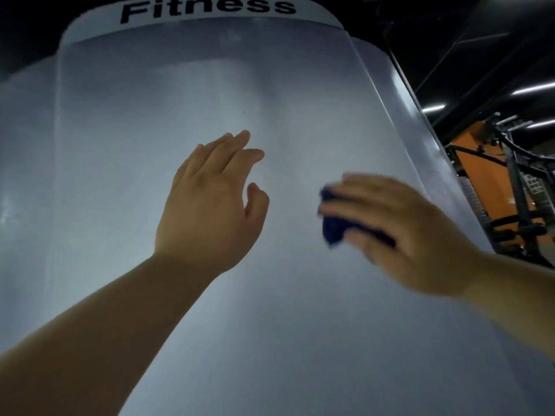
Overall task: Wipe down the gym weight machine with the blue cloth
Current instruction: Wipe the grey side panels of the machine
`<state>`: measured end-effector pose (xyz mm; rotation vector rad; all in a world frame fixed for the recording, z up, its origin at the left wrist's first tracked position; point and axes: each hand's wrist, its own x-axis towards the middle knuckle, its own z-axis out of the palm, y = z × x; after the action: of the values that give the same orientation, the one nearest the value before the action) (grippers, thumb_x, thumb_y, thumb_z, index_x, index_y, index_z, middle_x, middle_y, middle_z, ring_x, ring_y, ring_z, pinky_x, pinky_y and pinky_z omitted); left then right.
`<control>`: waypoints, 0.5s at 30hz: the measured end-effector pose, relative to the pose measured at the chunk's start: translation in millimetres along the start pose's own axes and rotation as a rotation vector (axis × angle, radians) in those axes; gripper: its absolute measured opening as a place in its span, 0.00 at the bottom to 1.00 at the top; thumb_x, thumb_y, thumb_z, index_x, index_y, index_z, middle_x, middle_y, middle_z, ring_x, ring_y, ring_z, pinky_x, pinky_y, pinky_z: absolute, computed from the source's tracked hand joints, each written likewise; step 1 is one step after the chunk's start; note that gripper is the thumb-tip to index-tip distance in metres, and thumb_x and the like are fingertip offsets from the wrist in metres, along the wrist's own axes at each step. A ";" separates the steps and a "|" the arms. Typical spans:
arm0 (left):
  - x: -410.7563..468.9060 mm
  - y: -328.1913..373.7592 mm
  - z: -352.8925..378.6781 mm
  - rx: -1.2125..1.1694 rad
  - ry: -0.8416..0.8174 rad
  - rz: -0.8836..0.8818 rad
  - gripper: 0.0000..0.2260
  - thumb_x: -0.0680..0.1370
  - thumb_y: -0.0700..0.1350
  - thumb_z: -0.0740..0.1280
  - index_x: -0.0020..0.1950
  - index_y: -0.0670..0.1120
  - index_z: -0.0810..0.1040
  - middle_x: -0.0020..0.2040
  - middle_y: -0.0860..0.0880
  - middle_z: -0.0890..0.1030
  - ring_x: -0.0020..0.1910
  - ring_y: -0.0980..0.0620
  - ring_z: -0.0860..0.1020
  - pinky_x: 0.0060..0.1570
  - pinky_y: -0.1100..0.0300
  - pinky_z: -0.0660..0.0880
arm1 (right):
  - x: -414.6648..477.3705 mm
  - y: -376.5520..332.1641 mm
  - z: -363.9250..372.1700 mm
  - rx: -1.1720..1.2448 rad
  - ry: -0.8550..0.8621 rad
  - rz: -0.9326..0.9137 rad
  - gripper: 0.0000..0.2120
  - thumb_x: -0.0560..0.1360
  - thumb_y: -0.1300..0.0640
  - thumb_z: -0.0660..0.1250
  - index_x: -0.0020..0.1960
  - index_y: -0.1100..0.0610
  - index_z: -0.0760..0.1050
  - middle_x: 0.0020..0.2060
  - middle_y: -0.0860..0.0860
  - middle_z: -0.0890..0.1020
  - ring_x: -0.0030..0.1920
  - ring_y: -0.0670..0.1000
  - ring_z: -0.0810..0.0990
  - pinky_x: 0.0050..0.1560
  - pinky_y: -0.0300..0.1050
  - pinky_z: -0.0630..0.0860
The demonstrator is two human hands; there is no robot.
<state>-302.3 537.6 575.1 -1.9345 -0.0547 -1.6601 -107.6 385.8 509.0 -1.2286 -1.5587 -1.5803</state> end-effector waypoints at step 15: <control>-0.2 16.7 -8.3 0.063 -0.200 0.258 0.19 0.76 0.52 0.56 0.62 0.48 0.79 0.69 0.47 0.75 0.67 0.44 0.73 0.66 0.50 0.64 | -19.7 25.7 -3.3 0.106 0.130 0.312 0.19 0.81 0.49 0.57 0.70 0.48 0.71 0.69 0.41 0.71 0.74 0.47 0.64 0.74 0.43 0.58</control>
<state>-303.2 520.1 568.7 -1.9619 0.0620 -1.2814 -77.4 375.4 502.6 -1.2175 -1.2817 -1.3319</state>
